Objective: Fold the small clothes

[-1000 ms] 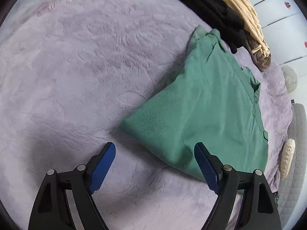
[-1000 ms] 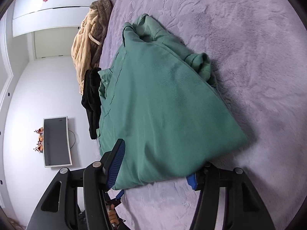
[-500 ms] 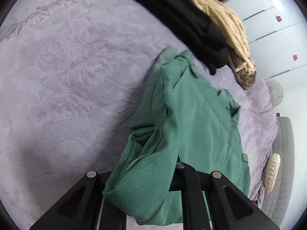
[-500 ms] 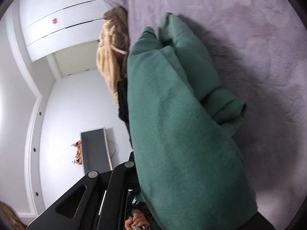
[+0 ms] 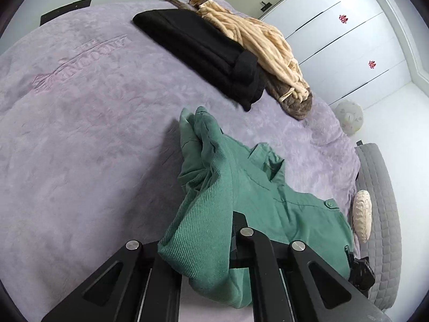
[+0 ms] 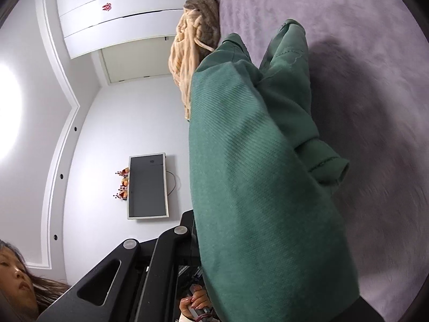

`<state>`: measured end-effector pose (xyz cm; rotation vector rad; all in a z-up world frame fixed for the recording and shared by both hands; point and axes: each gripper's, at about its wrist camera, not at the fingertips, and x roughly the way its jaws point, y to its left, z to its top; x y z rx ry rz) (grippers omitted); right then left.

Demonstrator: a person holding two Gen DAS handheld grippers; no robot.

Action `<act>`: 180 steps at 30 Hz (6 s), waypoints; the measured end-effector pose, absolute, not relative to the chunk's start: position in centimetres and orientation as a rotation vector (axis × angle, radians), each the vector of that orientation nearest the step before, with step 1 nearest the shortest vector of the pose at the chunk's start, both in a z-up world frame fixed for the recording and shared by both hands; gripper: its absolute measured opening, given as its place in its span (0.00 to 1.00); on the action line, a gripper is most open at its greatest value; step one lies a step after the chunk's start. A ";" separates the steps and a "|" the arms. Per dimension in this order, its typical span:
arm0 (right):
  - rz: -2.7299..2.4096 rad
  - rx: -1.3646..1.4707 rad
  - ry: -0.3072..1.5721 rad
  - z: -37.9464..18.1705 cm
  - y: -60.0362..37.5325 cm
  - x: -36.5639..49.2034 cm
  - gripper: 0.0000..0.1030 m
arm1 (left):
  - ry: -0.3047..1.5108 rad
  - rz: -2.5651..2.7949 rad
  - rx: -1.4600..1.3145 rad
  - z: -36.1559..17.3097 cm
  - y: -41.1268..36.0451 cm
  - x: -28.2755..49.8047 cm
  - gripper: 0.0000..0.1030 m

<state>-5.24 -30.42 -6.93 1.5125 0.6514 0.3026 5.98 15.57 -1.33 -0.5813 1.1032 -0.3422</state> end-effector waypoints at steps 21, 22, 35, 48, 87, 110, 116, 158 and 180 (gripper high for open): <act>-0.318 0.910 1.024 -2.8 -34.1 -10.0 0.46 | 1.242 -0.097 -0.177 -3.5 23.6 -0.2 0.53; -0.292 0.884 1.030 -2.7 -34.2 -8.3 0.46 | 1.229 -0.113 -0.173 -3.3 23.1 0.5 0.53; -0.245 0.490 1.227 -8.7 -32.9 3.3 0.06 | 1.146 -0.202 0.022 -5.9 8.0 8.9 0.53; -0.130 0.651 1.162 -3.6 -31.6 -2.8 0.40 | 1.241 -0.027 0.075 -6.7 12.6 8.9 0.53; -0.204 0.704 1.304 -5.7 -18.4 -6.5 0.33 | 1.435 -0.331 0.050 -9.5 14.3 1.2 0.53; -0.022 0.837 1.394 -8.6 -7.3 -4.8 0.54 | 1.445 -0.334 0.037 -10.2 24.4 1.2 0.71; 0.062 0.977 1.353 -9.5 -5.5 -4.6 0.68 | 1.400 -0.350 -0.007 -7.9 26.0 1.5 0.83; 0.279 1.377 1.116 -11.7 -3.2 -1.3 0.15 | 1.594 -0.695 -0.394 -11.5 16.3 8.4 0.98; -0.005 0.794 1.336 -11.2 -15.8 -4.1 0.03 | 1.420 -0.713 -0.291 -5.2 12.5 8.0 0.15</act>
